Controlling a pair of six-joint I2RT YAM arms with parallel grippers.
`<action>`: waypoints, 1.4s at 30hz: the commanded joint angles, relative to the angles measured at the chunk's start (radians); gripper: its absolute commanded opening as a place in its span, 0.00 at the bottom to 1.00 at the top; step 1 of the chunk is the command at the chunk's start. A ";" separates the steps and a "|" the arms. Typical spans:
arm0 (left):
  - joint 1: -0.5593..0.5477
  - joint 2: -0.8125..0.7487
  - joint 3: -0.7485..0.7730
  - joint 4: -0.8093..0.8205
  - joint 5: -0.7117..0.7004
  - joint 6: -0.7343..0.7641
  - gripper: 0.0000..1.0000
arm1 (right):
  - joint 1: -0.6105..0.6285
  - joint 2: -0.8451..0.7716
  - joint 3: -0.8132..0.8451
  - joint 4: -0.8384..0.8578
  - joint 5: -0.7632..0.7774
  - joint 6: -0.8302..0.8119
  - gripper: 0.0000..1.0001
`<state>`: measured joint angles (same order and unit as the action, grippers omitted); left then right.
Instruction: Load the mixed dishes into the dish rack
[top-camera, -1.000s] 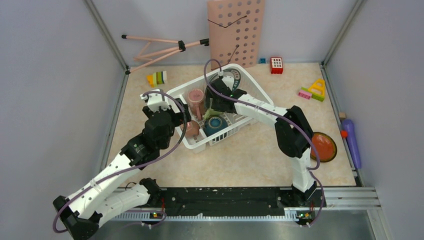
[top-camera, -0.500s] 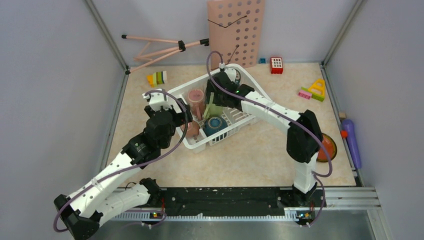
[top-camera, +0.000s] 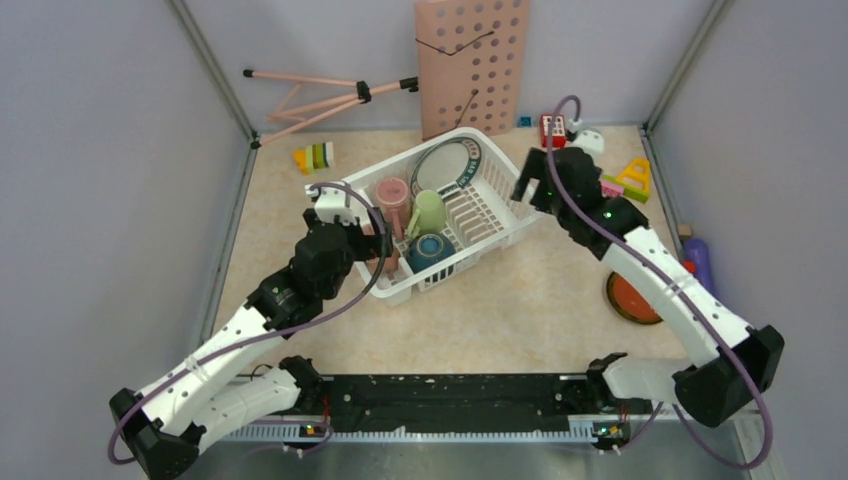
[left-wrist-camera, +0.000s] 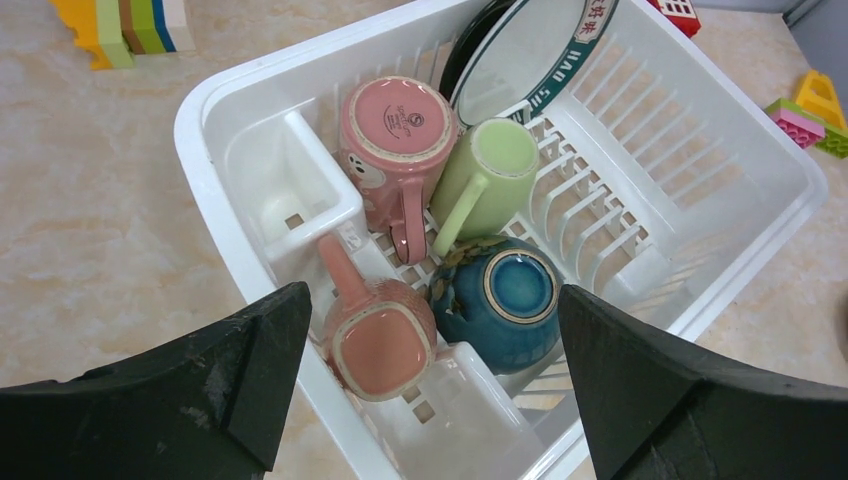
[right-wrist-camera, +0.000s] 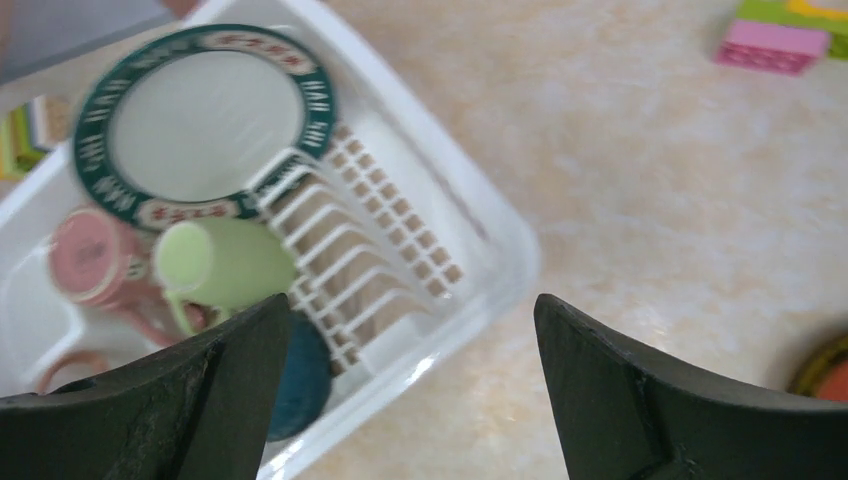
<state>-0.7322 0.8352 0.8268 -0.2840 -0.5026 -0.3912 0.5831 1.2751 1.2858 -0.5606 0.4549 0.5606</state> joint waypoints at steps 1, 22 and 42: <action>0.007 0.001 -0.006 0.064 0.064 -0.002 0.98 | -0.208 -0.134 -0.176 -0.064 -0.077 0.030 0.89; 0.006 0.052 0.025 0.089 0.428 -0.077 0.97 | -0.937 -0.140 -0.560 -0.089 -0.066 0.315 0.90; 0.006 0.022 0.008 0.079 0.421 -0.092 0.96 | -1.132 0.056 -0.592 0.115 -0.045 0.315 0.89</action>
<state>-0.7277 0.8700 0.8261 -0.2398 -0.0856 -0.4740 -0.5396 1.3201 0.7128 -0.5510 0.4831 0.8906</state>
